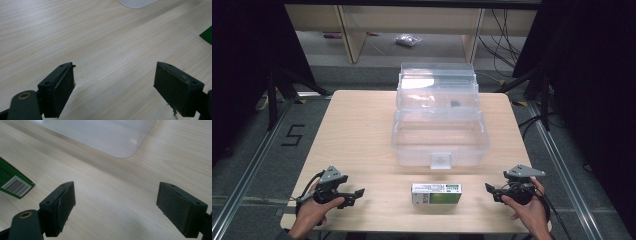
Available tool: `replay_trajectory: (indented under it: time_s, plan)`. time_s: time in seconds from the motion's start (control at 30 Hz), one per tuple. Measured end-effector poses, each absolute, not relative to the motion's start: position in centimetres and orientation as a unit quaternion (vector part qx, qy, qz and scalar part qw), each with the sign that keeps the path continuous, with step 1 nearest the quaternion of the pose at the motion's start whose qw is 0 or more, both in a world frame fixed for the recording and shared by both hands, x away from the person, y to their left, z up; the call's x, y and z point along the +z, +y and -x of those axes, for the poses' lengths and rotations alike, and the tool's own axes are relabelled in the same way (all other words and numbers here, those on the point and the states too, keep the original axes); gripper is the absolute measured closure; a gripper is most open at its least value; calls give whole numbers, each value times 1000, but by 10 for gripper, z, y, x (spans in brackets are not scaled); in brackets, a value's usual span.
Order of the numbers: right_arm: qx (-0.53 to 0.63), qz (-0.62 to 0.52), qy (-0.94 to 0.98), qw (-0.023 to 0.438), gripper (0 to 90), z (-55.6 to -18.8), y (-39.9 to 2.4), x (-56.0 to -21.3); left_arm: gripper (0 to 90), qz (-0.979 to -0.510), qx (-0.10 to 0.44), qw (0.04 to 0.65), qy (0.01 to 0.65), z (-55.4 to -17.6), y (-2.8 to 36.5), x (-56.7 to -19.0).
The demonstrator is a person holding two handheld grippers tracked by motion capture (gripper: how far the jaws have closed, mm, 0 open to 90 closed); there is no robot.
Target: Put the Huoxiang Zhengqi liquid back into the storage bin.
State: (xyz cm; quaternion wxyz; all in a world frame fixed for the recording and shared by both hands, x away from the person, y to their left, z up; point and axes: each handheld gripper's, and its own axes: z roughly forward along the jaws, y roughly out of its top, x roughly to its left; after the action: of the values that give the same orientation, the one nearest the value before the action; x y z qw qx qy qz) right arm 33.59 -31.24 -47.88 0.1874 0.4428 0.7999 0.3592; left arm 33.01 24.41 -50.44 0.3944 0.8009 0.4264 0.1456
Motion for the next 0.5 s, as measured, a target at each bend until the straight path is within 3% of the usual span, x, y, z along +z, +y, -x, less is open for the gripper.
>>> replay_trajectory:
  time_s: [0.5]
  plan:
    - [343, -430, 820, 159, 172, -336, -300, -476, 159, -803, 141, 392, 426, -331, 244, -504]
